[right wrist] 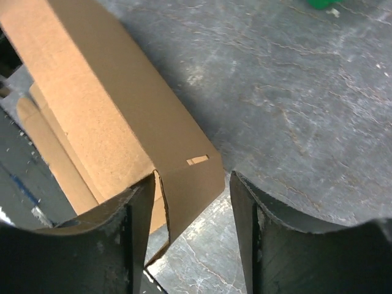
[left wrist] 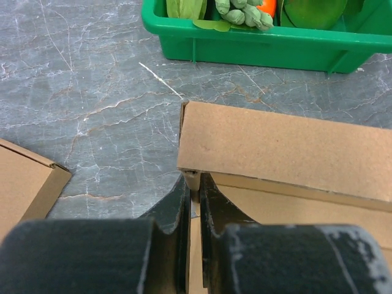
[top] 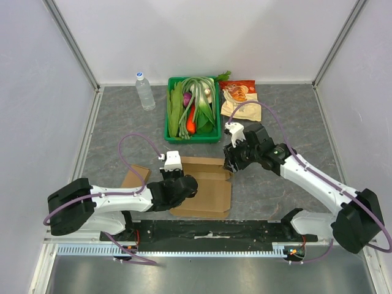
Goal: Fold the paper box
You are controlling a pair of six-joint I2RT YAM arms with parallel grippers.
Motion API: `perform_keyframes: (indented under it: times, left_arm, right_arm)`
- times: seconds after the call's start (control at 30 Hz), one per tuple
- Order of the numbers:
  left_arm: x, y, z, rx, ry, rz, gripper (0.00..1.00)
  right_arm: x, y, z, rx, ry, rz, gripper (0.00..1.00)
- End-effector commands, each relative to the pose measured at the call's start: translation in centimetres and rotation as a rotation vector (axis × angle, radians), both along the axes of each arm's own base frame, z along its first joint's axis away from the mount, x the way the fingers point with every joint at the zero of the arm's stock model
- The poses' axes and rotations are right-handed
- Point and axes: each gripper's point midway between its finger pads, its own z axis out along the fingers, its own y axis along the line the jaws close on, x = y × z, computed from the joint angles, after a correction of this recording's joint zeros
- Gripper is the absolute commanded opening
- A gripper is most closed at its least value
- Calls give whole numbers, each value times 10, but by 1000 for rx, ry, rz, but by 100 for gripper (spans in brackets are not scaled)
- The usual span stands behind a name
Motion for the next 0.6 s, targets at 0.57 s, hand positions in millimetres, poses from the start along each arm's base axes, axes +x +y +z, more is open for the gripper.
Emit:
perform_keyframes:
  times: [0.57]
  left_arm:
    - [10,4,29,-115,-90,136,2]
  right_arm:
    - [-18,-24,18,-96,37,-17,87]
